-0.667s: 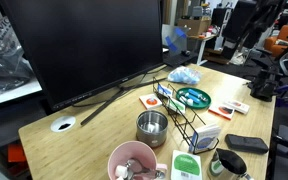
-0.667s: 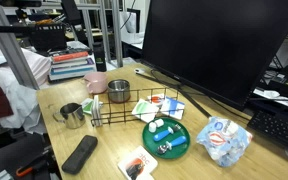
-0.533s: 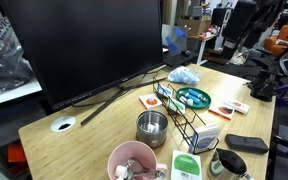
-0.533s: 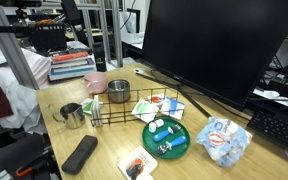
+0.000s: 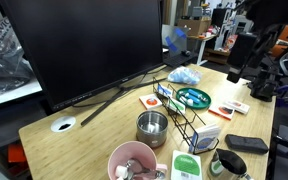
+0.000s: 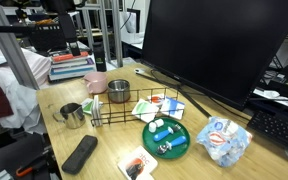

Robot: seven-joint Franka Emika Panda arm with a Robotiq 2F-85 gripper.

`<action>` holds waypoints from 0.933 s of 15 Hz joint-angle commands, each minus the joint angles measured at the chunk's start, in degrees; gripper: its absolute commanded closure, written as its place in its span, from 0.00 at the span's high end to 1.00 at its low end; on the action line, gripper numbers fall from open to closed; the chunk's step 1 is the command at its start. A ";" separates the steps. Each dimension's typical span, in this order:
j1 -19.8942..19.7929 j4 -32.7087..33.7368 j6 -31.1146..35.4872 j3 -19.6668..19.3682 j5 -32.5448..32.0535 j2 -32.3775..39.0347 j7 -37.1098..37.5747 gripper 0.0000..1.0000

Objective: Pick up the silver cup and move it slightly to the right.

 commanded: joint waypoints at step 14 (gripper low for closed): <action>1.76 -9.62 6.59 -1.76 3.15 2.70 7.61 1.00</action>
